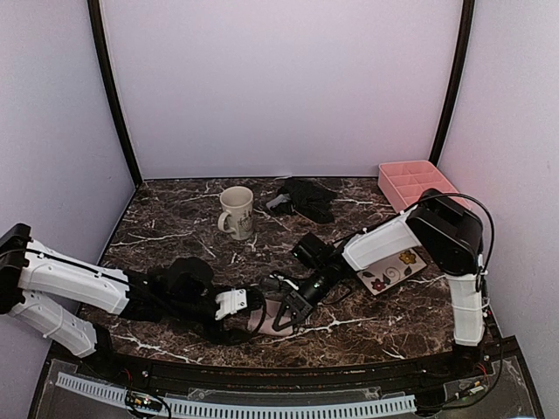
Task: Roll the underwear
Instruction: Roll the underwear at the center of the board.
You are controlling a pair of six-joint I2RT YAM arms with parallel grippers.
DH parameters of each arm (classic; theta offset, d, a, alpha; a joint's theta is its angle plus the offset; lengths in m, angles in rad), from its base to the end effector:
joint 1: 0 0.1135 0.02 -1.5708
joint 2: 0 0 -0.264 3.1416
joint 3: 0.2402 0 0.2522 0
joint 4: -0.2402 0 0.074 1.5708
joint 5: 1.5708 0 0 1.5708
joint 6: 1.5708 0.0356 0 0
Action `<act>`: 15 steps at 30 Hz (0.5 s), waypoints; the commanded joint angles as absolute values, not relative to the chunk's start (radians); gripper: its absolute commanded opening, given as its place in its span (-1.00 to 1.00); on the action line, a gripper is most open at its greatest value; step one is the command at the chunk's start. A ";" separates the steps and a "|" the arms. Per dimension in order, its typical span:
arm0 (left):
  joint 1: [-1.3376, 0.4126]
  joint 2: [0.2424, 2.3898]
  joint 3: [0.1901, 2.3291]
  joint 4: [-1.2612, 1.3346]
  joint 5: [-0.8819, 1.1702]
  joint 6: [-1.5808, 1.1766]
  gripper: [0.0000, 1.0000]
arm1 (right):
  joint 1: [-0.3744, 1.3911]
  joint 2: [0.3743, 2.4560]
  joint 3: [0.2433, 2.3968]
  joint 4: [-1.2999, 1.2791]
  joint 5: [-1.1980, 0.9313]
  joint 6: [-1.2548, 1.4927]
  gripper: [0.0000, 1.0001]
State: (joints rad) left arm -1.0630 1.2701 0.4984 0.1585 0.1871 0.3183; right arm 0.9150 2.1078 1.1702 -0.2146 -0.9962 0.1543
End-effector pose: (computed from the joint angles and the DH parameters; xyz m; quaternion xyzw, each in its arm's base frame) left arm 0.1150 -0.2202 0.1751 0.5961 0.6537 -0.2441 0.3971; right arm 0.2119 0.3244 0.0931 0.4112 -0.7611 -0.4951 0.0811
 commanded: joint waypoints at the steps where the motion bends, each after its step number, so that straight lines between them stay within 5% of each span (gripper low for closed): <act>1: -1.096 1.403 0.576 0.274 0.165 0.400 0.37 | 0.908 2.172 1.146 -0.318 -0.900 0.175 -1.00; 15: -1.103 1.622 0.679 0.227 0.179 0.398 -0.21 | 0.907 2.162 1.179 -0.326 -0.862 0.142 -1.00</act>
